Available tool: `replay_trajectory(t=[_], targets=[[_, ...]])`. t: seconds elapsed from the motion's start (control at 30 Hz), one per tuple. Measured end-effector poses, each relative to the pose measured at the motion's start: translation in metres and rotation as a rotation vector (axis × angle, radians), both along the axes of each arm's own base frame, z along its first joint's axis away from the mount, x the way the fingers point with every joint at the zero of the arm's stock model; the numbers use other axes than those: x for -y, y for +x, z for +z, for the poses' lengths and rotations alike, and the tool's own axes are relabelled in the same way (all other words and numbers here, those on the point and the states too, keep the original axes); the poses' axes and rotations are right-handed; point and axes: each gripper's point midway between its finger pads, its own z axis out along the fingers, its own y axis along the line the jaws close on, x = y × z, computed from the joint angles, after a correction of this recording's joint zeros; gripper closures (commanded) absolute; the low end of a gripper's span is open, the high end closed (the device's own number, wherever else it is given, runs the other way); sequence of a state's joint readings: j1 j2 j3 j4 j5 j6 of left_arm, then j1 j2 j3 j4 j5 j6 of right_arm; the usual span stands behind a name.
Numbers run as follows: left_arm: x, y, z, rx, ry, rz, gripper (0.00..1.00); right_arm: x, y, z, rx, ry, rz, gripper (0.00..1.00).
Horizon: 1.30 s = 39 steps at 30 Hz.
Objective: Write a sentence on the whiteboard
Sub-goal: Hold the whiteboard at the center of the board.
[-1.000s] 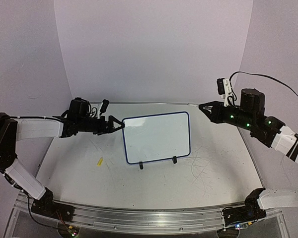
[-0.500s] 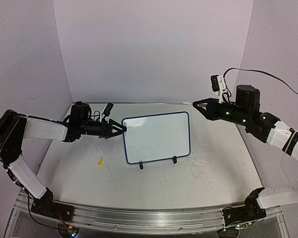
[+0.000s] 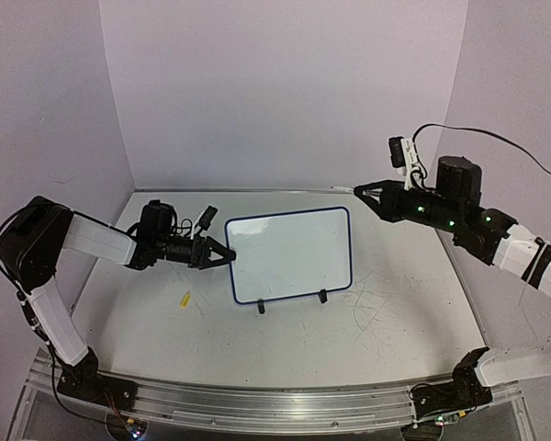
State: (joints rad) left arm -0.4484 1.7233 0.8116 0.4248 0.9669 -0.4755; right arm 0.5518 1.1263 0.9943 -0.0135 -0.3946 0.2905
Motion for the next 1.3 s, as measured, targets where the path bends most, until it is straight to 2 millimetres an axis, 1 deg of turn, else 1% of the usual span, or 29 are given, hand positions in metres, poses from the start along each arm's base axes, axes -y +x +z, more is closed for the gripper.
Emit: replay_trajectory(t=[0.17, 0.4, 0.57, 0.73, 0.97, 1.17, 1.3], targets=[[0.001, -0.001, -0.003, -0.004, -0.001, -0.011, 0.64, -0.003, -0.002, 0.0, 0.004, 0.008, 0.016, 1.0], [0.005, 0.007, 0.002, 0.009, -0.021, -0.029, 0.65, -0.004, -0.003, -0.002, 0.0, 0.008, 0.024, 1.0], [0.006, 0.01, 0.008, 0.025, -0.033, -0.036, 0.7, -0.005, -0.004, -0.002, 0.001, 0.008, 0.027, 1.0], [0.004, 0.012, 0.008, 0.03, -0.035, -0.035, 0.75, -0.005, -0.004, -0.002, 0.001, 0.008, 0.028, 1.0], [0.002, 0.013, 0.008, 0.061, -0.034, -0.042, 0.79, -0.006, -0.005, -0.002, 0.0, 0.009, 0.035, 1.0], [0.004, 0.017, 0.011, 0.081, -0.039, -0.05, 0.82, -0.01, -0.004, -0.009, -0.016, 0.002, 0.047, 1.0], [0.006, 0.021, 0.014, 0.096, -0.047, -0.058, 0.86, -0.012, -0.004, -0.012, -0.023, -0.002, 0.053, 1.0]])
